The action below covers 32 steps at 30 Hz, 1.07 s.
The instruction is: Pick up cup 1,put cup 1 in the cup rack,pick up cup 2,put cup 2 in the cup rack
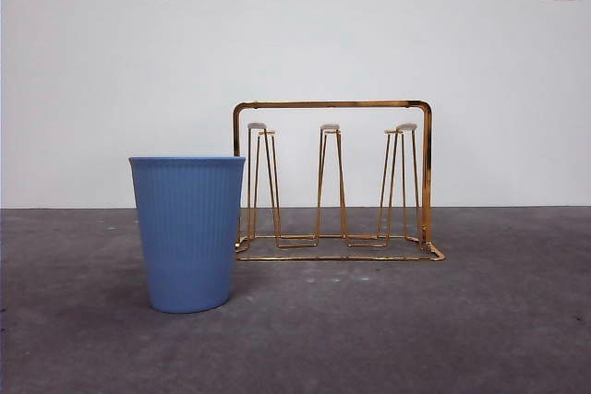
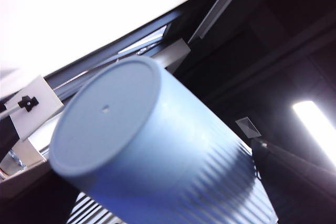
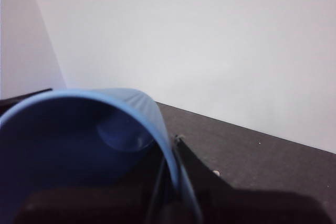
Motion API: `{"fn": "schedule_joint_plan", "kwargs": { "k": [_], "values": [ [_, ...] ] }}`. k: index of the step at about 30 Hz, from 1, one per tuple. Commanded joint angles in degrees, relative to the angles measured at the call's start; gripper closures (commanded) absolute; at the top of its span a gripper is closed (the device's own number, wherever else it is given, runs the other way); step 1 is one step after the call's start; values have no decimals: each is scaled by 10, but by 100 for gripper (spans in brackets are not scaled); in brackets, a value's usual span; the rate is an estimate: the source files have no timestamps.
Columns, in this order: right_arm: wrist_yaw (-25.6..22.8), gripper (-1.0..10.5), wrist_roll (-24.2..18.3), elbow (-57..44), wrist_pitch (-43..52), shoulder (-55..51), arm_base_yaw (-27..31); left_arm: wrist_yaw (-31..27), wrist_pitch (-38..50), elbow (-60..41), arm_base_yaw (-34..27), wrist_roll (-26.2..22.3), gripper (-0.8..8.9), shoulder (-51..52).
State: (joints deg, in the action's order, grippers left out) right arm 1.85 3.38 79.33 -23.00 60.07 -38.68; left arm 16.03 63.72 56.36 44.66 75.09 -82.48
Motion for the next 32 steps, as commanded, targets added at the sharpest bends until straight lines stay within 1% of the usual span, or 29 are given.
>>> {"fn": "schedule_joint_plan", "kwargs": {
  "k": [1, 2, 4, 6, 8, 12, 15, 16, 25, 29, 31, 32],
  "values": [
    [-20, 964, -9, -3, 3, 6, -12, 5, 8, 1, 0, -3, 194, -2],
    [-28, 964, -11, -3, 3, 7, -13, 5, 9, 1, 0, -3, 205, -2],
    [-35, 964, -11, -3, 3, 8, -15, 6, 12, 1, 0, -3, 288, -2],
    [-35, 963, -11, -3, 4, 8, -15, 4, 12, 1, 0, -3, 347, -2],
    [-38, 963, -11, -3, 4, 8, -15, 4, 14, 1, 0, -3, 382, -2],
    [-38, 963, -11, -3, 3, 10, -15, 4, 19, 1, 0, -3, 389, -2],
    [-38, 963, -12, -4, -1, 10, -15, 4, 19, 1, 0, -3, 522, -2],
    [-38, 963, -13, -4, -4, 10, -15, 4, 19, 1, 0, -3, 547, -2],
    [-38, 963, -26, -4, -47, 10, -15, 9, 17, 1, 0, -4, 544, -2],
    [-38, 963, -26, -4, -54, 10, -15, 28, 15, 1, 0, -10, 546, -2],
    [-38, 962, -26, -4, -61, 10, -15, 37, 15, 1, 0, -14, 599, -2],
    [-38, 961, -26, -4, -67, 10, -15, 39, 15, 1, 0, -14, 641, -2]
  ]
}}
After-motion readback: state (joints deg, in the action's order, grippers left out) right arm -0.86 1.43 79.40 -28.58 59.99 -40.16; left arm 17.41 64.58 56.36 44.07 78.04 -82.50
